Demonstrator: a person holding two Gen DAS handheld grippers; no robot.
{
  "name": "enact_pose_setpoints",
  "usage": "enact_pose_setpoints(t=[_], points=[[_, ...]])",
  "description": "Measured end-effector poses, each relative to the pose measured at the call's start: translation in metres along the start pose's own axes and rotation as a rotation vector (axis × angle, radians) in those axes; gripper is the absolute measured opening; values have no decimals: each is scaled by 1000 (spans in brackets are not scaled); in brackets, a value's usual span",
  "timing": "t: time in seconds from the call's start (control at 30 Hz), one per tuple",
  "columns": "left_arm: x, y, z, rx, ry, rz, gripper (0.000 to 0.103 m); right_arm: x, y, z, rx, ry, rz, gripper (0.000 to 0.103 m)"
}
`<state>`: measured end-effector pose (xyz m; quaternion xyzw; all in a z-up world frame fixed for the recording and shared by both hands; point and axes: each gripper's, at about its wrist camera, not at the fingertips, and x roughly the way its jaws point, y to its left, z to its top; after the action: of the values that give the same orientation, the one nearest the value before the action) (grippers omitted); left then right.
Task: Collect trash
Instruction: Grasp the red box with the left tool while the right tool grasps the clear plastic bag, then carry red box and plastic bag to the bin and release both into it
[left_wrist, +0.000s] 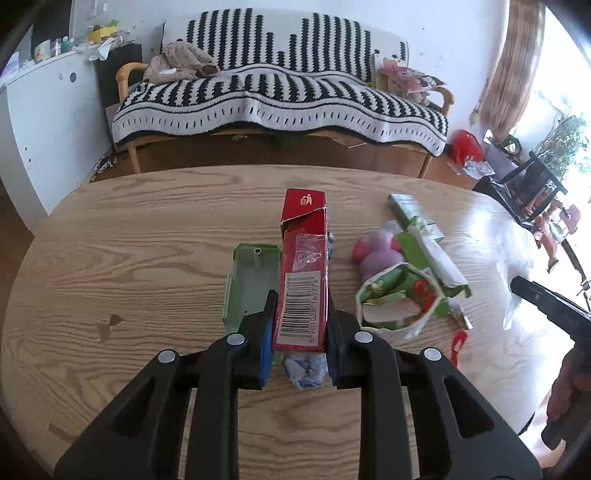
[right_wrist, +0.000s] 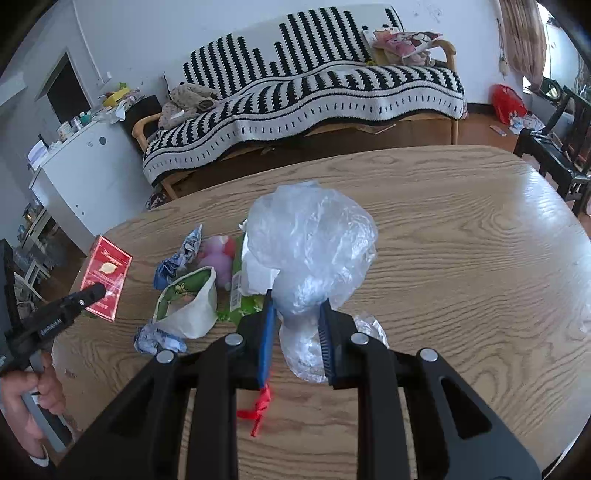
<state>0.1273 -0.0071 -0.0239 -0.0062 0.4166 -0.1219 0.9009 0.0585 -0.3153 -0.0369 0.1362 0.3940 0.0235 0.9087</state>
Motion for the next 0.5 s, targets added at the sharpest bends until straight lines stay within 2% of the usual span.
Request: enact_pose_setpoints(t=[0.13, 0.23, 0.33, 0.43, 0.5], points=[[-15, -27, -6, 46, -13, -52, 22, -32, -25, -14, -6, -28, -37, 22], [-26, -62, -13, 93, -24, -112, 22, -64, -64, -30, 21, -40, -75, 22], [-34, -110, -21, 153, -34, -170, 22, -94, -107, -49, 66, -53, -121, 22], [-39, -178, -35, 233, -35, -247, 22, -127, -153, -69, 121, -72, -167, 22], [-39, -211, -46, 285, -16, -277, 22, -144, -184, -83, 153, -73, -190, 22]])
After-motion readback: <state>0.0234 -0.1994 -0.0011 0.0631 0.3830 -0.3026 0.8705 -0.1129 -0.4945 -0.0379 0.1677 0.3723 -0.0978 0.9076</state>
